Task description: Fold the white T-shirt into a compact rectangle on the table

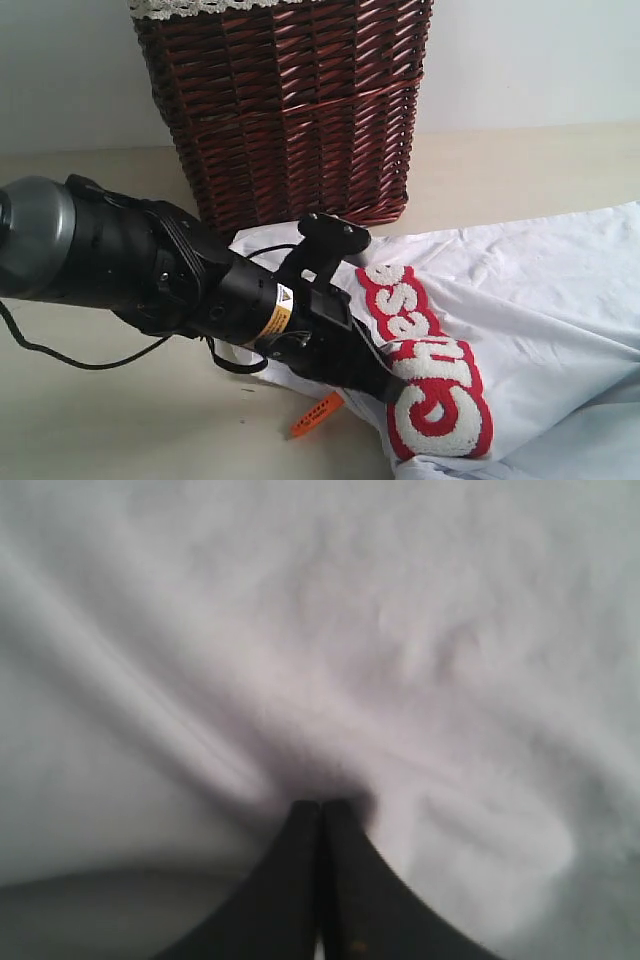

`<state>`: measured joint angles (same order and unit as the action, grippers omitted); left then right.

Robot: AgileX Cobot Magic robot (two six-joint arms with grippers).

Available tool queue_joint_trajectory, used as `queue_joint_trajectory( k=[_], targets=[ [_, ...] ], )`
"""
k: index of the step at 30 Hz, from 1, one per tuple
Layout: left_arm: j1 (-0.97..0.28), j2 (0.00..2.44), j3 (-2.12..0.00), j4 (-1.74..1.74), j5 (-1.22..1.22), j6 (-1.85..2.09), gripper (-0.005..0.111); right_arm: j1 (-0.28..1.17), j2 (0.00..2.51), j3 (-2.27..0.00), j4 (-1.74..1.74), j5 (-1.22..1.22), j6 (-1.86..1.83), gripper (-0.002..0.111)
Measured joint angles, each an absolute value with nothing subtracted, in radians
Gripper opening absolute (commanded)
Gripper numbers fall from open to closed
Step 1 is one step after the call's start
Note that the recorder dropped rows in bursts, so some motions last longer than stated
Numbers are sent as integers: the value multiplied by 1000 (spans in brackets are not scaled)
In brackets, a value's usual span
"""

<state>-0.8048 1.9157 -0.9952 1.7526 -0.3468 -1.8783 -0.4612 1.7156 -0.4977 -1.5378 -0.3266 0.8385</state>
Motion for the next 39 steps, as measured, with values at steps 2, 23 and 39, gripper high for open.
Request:
queue_joint_trajectory(
  k=[2,23,39],
  targets=[
    [-786,1922,-995,1753,-322,-1884,0,-461,1701,-498,-1539,-323,839,0],
    [-761,2028,-962,1727,-447,-2086,0,-461,1614,-496,-1539,-322,839,0],
    [-761,1973,-874,1719,-417,-2076,0,-461,1731,-499,-1534,-284,775,0]
  ],
)
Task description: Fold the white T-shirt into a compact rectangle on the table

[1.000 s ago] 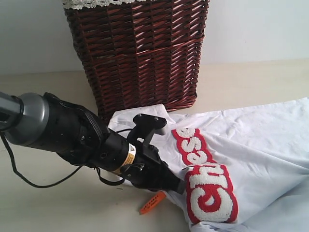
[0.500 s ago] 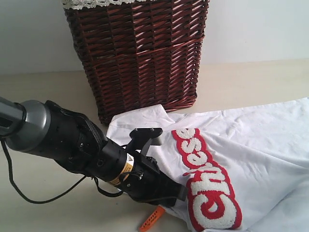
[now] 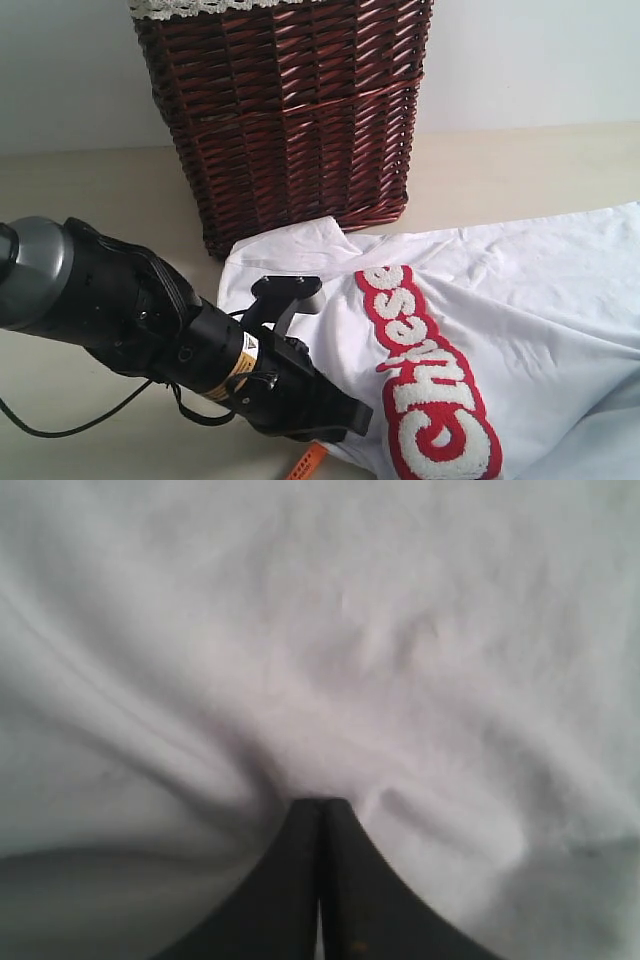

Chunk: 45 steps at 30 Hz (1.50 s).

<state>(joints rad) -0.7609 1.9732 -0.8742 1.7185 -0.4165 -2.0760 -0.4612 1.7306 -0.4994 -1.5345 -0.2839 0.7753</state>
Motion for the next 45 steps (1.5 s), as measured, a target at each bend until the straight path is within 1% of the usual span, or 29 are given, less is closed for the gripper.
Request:
queue_joint_trajectory(
  k=[7,13,29,32,35,37,41,45],
  targets=[
    [-757,1959,-838,1704,-404,-2066,0,-461,1759,-512,-1516,-283,768,0],
    [-718,1925,-797,1704,-402,-2058,0,-461,1765,-518,-1512,-276,763,0],
    [-435,1721,-528,1719,-283,-2027,0,-461,1765,-518,-1503,-273,758,0],
    [-386,1682,-478,1719,-280,-1996,0,-461,1765,-518,-1499,-273,758,0],
    [-338,1648,-432,1723,-220,-1918,0,-461,1765,-518,-1494,-269,758,0],
    [-325,1628,-423,1728,-217,-1840,0,-461,1765,-518,-1492,-269,758,0],
    [-324,1565,-421,1736,-300,-1777,0,-461,1735,-518,-1492,-269,756,0],
    [-324,1414,-421,1737,-362,-1749,0,-461,1625,-498,-1516,-243,756,0]
  ],
)
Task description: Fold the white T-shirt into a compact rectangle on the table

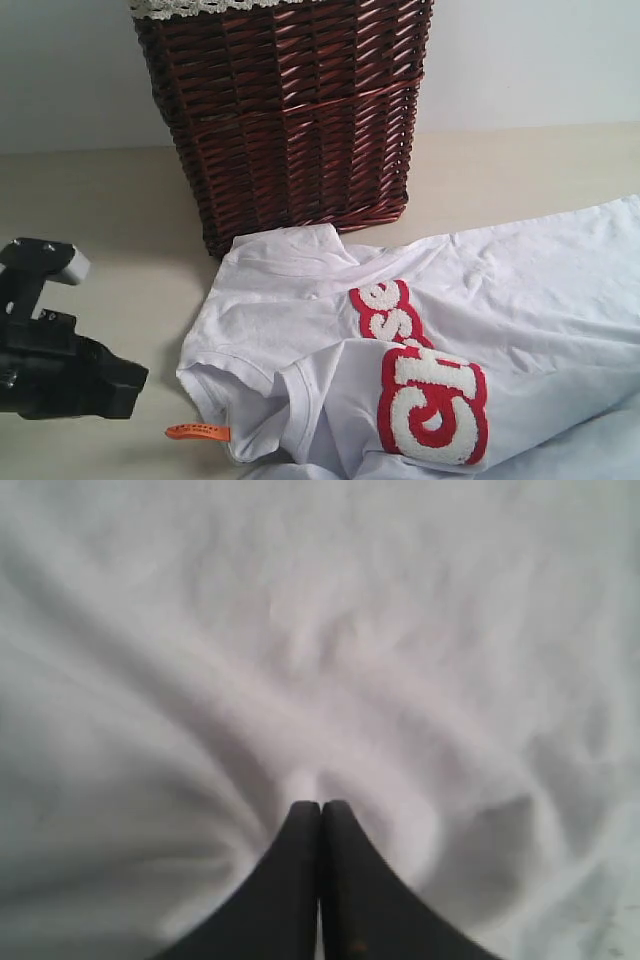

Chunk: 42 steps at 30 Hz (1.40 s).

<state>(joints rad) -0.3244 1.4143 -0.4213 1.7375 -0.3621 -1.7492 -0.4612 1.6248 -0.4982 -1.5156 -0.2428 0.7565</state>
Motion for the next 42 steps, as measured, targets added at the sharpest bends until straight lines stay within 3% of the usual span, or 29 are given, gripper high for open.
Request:
queue_joint_trajectory(
  k=[4,8,11,14,18,21,27,42],
  targets=[
    [-324,1202,-440,1738,-299,-1736,0,-461,1420,-498,-1501,-250,780,0],
    [-324,960,-510,1676,0,-1736,0,-461,1177,-497,-1325,-351,915,0],
    [-324,746,-530,1640,228,-1736,0,-461,962,-497,-1150,-565,1005,0],
    [-324,608,-514,1582,306,-1721,0,-461,840,-497,-1154,-714,850,4],
    [-324,458,-428,1494,325,-1576,0,-461,728,-497,-1164,-640,958,8],
    [-324,330,-345,1348,363,-1382,0,-461,656,-497,-1169,-393,1358,8],
    [-324,223,-323,1234,455,-1182,0,-461,619,-425,-1210,-290,1622,8],
    [-323,181,-311,989,616,-969,0,-461,536,-395,-1221,-287,1650,8]
  ],
)
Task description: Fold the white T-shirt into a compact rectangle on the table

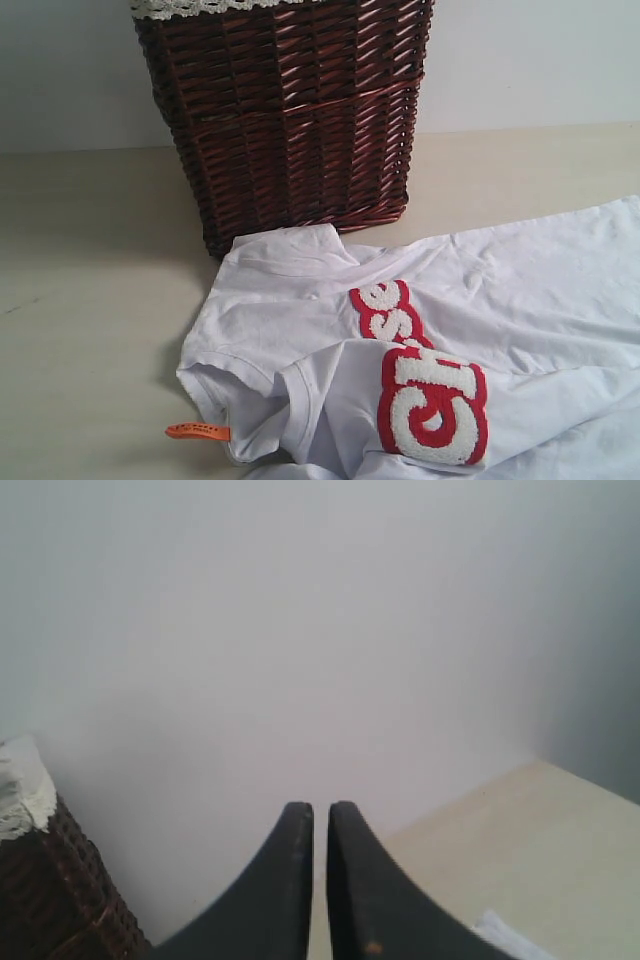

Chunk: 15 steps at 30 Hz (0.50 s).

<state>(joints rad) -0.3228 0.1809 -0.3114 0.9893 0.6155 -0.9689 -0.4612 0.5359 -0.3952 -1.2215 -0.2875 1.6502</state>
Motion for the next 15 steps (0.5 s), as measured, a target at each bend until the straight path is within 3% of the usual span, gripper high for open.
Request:
queue_joint_trajectory(
  k=[9,15],
  targets=[
    [-323,181,-309,956,647,-942,0,-461,208,-264,-1221,-286,1652,8],
    [-323,181,-309,956,651,-940,0,-455,173,-221,-1224,-286,1652,8]
  ],
)
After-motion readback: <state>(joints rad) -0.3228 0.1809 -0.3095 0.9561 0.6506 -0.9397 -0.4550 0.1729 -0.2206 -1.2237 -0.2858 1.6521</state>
